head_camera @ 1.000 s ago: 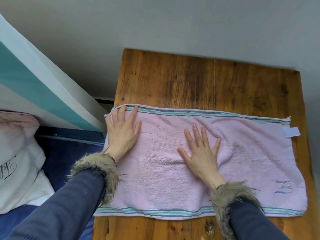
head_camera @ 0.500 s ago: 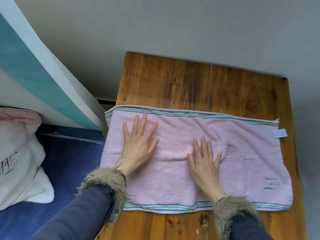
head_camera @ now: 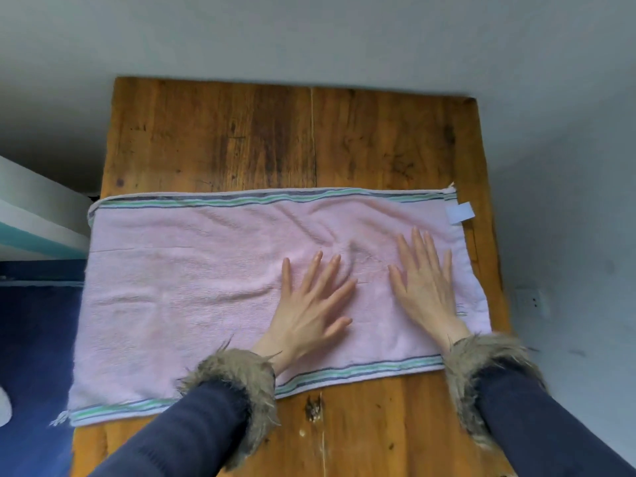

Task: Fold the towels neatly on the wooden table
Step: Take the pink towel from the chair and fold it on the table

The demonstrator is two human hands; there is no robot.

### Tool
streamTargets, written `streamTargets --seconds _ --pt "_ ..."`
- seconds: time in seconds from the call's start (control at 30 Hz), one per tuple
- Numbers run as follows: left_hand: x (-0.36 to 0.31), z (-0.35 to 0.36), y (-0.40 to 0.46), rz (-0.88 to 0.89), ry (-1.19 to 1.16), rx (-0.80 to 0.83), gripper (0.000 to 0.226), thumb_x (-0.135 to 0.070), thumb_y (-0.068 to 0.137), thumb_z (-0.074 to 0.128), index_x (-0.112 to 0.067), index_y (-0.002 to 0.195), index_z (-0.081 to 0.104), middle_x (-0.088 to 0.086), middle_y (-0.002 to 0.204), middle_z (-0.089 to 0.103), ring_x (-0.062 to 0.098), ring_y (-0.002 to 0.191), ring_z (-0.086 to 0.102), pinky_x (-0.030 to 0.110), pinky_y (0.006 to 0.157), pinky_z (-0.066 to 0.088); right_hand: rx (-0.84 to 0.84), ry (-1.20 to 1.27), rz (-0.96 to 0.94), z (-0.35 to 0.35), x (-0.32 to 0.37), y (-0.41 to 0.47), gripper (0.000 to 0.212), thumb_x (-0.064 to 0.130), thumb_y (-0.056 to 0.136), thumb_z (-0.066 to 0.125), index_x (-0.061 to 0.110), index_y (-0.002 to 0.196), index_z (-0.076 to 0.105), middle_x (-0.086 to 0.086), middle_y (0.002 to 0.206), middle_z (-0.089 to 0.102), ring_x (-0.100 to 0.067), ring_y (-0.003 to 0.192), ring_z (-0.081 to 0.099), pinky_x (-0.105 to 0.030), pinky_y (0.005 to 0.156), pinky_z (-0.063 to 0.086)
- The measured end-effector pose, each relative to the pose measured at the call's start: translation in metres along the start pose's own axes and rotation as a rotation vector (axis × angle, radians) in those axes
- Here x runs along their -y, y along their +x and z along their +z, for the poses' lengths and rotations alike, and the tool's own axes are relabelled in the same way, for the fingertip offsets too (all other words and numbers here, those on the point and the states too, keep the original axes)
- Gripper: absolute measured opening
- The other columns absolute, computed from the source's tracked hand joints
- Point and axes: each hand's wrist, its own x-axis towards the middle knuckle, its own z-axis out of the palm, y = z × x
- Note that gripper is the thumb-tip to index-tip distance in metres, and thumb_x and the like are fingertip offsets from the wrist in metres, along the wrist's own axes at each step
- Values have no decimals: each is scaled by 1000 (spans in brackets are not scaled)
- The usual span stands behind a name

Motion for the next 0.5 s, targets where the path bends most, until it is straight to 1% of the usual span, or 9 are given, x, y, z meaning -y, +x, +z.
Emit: streamTargets --seconds 0.07,0.13,0.23,0.3,0.4,0.5 --pt "-18 9 6 3 18 17 69 -67 82 31 -34 142 30 7 155 16 35 141 11 71 100 3 43 -18 -98 5 -22 4 69 57 87 8 27 149 8 0 157 -3 -14 143 -9 -49 116 -6" --pt "-31 14 10 -36 36 40 74 -71 77 35 -36 142 27 9 155 13 37 142 9 73 99 3 73 -21 -119 11 -40 7 71 63 85 7 32 148 1 5 155 -12 -14 143 -13 -46 115 -11" --pt "-42 14 16 -80 61 68 78 -74 72 37 -39 142 28 14 155 14 41 141 10 78 95 4 50 -21 -169 19 -60 9 72 68 86 7 33 148 0 4 157 -8 -13 144 -13 -42 114 -14" --pt "-51 12 19 -88 75 77 79 -75 71 37 -39 141 29 15 154 16 41 140 10 79 93 7 50 -41 -205 20 -72 12 70 68 86 5 34 146 -3 5 156 -11 -13 143 -15 -42 113 -16" --pt "-72 11 26 -97 65 94 80 -76 69 38 -39 140 30 15 153 20 41 140 13 80 92 10 25 -41 -199 19 -94 15 69 70 86 4 35 145 -3 6 155 -11 -13 143 -15 -42 112 -17" --pt "-95 13 35 -93 59 106 80 -75 68 39 -40 140 31 15 153 20 41 140 14 80 93 9 40 -40 -172 17 -120 13 70 72 84 7 37 144 -6 7 154 -14 -13 143 -16 -44 113 -15"
